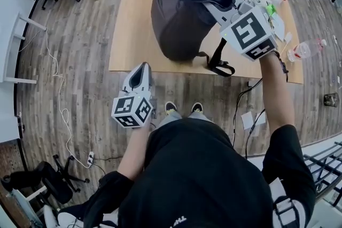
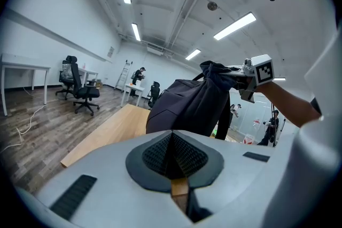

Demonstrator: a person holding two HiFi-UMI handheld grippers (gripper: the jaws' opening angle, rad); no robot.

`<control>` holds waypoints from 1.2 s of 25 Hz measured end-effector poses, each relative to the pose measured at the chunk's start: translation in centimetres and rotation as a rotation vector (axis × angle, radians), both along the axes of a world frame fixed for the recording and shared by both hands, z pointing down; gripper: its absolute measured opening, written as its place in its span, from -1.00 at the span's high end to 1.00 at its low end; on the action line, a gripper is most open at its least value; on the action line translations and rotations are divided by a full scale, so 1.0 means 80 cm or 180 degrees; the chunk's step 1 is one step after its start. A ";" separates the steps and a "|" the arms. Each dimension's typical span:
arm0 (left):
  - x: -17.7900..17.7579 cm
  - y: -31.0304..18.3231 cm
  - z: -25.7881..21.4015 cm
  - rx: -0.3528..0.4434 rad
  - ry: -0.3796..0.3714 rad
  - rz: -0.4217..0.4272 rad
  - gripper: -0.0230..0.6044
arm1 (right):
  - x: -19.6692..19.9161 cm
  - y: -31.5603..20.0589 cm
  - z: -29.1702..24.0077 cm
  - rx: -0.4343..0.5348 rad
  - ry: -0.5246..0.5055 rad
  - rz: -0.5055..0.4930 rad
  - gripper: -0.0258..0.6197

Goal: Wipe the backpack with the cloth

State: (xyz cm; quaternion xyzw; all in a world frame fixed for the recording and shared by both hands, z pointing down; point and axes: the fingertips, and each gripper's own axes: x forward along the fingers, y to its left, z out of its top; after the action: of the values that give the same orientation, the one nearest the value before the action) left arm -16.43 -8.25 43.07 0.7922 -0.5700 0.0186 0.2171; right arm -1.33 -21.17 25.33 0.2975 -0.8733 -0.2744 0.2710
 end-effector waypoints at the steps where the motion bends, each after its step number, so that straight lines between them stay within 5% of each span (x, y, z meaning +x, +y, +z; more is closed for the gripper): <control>1: 0.001 -0.001 0.001 -0.0010 0.0002 0.0001 0.88 | -0.005 0.003 0.002 0.0117 0.0077 0.0007 0.78; 10: 0.002 -0.008 0.007 -0.0054 0.0017 0.0001 0.88 | -0.068 0.047 0.031 0.0976 0.0584 0.0012 0.79; 17: 0.003 -0.009 0.022 -0.0132 0.0010 -0.0052 0.88 | -0.085 0.067 0.060 0.1185 0.0740 0.0039 0.79; 22: -0.001 -0.008 0.022 -0.0151 0.0005 -0.0073 0.88 | -0.106 0.076 0.092 0.1465 0.1132 0.0189 0.79; 27: -0.009 -0.002 0.026 -0.0180 -0.0020 -0.0124 0.88 | -0.118 0.079 0.158 0.1328 0.1313 0.0246 0.79; 30: -0.018 0.004 0.029 -0.0208 -0.0040 -0.0163 0.88 | -0.127 0.088 0.217 0.0892 0.1335 0.0199 0.79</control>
State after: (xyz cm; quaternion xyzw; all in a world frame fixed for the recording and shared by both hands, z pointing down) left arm -17.86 -7.92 45.41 0.7697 -0.5905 0.0365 0.2398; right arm -11.48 -14.09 42.66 0.2956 -0.7419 -0.4400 0.4107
